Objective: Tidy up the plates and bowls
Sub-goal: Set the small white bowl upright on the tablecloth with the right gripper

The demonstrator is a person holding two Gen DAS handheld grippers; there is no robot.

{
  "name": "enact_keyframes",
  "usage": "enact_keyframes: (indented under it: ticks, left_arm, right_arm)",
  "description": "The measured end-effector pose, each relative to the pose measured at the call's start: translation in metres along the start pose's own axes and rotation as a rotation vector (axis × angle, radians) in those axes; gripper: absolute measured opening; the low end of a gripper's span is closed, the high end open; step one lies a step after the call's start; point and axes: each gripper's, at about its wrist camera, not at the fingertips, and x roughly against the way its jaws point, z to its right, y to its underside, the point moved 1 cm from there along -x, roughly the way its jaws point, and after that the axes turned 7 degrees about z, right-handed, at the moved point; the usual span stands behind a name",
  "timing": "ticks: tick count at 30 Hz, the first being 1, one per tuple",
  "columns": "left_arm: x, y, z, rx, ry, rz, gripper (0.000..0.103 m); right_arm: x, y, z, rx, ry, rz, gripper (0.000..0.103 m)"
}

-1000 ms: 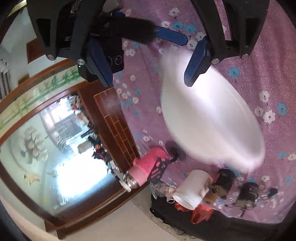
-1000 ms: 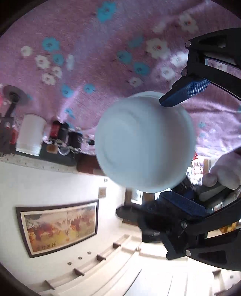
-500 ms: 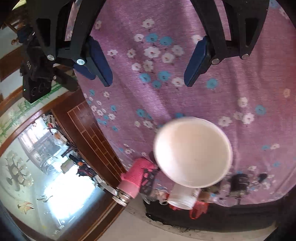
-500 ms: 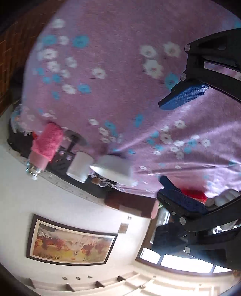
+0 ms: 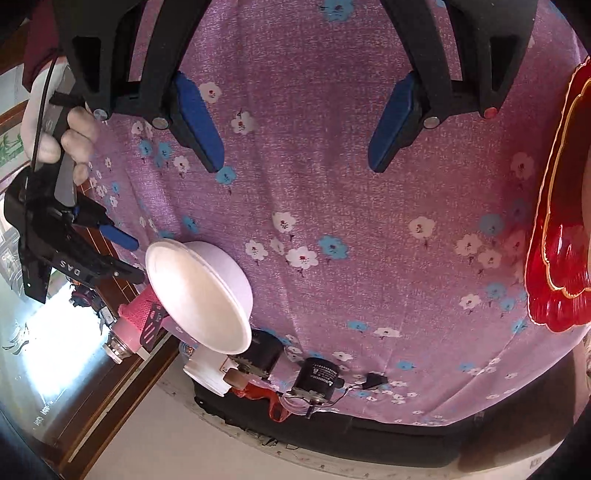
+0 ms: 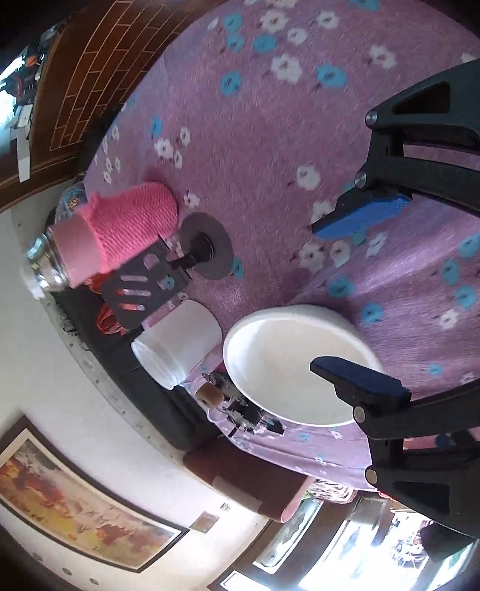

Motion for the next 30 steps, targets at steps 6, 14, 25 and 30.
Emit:
enact_keyframes:
  ticks: [6, 14, 25, 30]
  left_arm:
    - [0.007, -0.002, -0.007, 0.031, 0.028, 0.012, 0.079]
    - [0.013, -0.001, -0.013, 0.072, 0.056, 0.014, 0.079]
    - [0.029, 0.005, -0.007, 0.059, 0.061, 0.022, 0.079]
    - [0.031, 0.010, 0.008, 0.022, 0.057, 0.016, 0.079]
  right_arm:
    - [-0.028, 0.003, -0.012, -0.018, 0.003, -0.072, 0.020]
    - [0.002, 0.032, 0.014, -0.144, -0.166, -0.197, 0.014]
    - [0.073, 0.138, 0.011, 0.048, -0.360, -0.510, 0.015]
    - [0.124, 0.139, 0.018, 0.160, -0.306, -0.376, 0.019]
